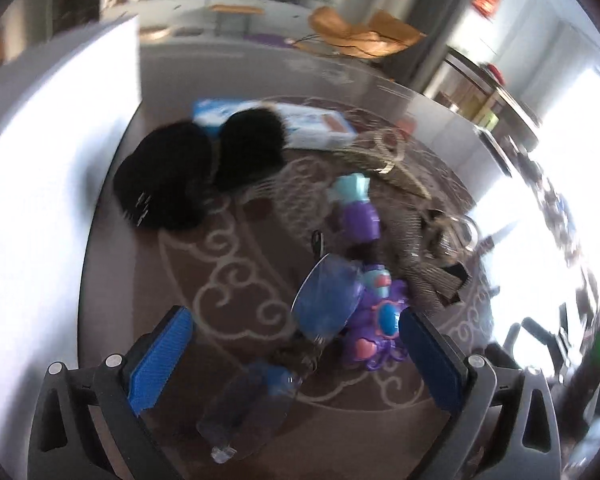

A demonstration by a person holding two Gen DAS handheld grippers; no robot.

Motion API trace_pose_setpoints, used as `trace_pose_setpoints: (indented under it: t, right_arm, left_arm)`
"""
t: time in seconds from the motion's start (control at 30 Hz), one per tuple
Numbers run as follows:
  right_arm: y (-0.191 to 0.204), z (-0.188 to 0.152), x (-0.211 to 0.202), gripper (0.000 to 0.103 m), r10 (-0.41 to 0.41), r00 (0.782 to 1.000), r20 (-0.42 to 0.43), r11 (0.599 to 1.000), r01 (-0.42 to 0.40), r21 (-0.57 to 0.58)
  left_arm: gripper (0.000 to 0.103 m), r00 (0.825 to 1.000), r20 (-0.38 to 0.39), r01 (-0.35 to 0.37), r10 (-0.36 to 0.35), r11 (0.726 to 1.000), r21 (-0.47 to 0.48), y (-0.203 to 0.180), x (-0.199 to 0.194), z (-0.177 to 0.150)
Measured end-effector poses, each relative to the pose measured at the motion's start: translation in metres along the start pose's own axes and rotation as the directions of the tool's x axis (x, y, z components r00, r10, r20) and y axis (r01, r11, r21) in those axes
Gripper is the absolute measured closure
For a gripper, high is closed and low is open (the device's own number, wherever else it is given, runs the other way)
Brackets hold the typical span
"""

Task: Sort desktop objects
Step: 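Move the left tool over the purple toy and clear glasses, then close the left tool on the clear glasses and lift them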

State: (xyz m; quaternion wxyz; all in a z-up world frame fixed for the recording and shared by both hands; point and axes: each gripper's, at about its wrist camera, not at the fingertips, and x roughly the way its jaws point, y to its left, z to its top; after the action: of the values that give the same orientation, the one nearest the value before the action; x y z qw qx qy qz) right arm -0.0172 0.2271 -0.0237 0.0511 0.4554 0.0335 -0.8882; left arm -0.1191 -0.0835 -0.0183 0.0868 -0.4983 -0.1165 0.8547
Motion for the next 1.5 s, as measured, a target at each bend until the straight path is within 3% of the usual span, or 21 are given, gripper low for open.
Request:
trace_pose_setpoints:
  t: [0.1, 0.17, 0.3, 0.4, 0.43, 0.53, 0.67, 1.33, 1.37, 1.4, 1.43, 1.5]
  right_arm:
    - [0.000, 0.000, 0.000, 0.000, 0.000, 1.000, 0.000, 1.000, 0.000, 0.000]
    - [0.000, 0.000, 0.000, 0.000, 0.000, 1.000, 0.000, 1.000, 0.000, 0.000]
    - [0.000, 0.000, 0.000, 0.000, 0.000, 1.000, 0.000, 1.000, 0.000, 0.000]
    - [0.000, 0.000, 0.000, 0.000, 0.000, 1.000, 0.000, 1.000, 0.000, 0.000]
    - [0.000, 0.000, 0.000, 0.000, 0.000, 1.000, 0.000, 1.000, 0.000, 0.000]
    - [0.000, 0.000, 0.000, 0.000, 0.000, 1.000, 0.000, 1.000, 0.000, 0.000]
    - [0.000, 0.000, 0.000, 0.000, 0.000, 1.000, 0.000, 1.000, 0.000, 0.000]
    - [0.000, 0.000, 0.000, 0.000, -0.001, 1.000, 0.000, 1.000, 0.001, 0.000]
    - [0.000, 0.000, 0.000, 0.000, -0.001, 1.000, 0.000, 1.000, 0.001, 0.000]
    - [0.000, 0.000, 0.000, 0.000, -0.001, 1.000, 0.000, 1.000, 0.001, 0.000]
    - [0.000, 0.000, 0.000, 0.000, -0.001, 1.000, 0.000, 1.000, 0.001, 0.001]
    - [0.000, 0.000, 0.000, 0.000, -0.001, 1.000, 0.000, 1.000, 0.001, 0.001]
  left_arm:
    - [0.000, 0.999, 0.015, -0.038, 0.038, 0.999, -0.026, -0.004, 0.002, -0.018]
    - [0.000, 0.999, 0.007, -0.048, 0.048, 0.999, 0.019, -0.015, 0.001, -0.029]
    - [0.000, 0.999, -0.045, 0.024, -0.018, 0.991, 0.135, -0.037, -0.006, -0.050]
    - [0.000, 0.994, -0.076, 0.093, -0.083, 0.986, 0.140, -0.038, -0.014, -0.059]
    - [0.000, 0.995, -0.070, 0.083, -0.074, 0.987, 0.137, -0.035, -0.018, -0.060]
    - [0.000, 0.998, -0.036, -0.053, 0.059, 0.987, 0.150, -0.031, -0.015, -0.059]
    - [0.000, 0.978, -0.008, -0.201, 0.209, 0.948, 0.246, -0.037, -0.005, -0.064]
    - [0.000, 0.983, 0.034, -0.182, 0.179, 0.948, 0.261, -0.043, 0.012, -0.039]
    - [0.007, 0.983, 0.057, -0.185, 0.176, 0.948, 0.258, -0.046, 0.012, -0.039]
    - [0.025, 0.982, 0.074, -0.187, 0.173, 0.948, 0.259, -0.047, 0.010, -0.039]
    - [0.035, 0.981, 0.094, -0.187, 0.168, 0.947, 0.260, -0.048, 0.006, -0.040]
    - [0.072, 0.980, 0.105, -0.192, 0.170, 0.948, 0.255, -0.048, 0.001, -0.040]
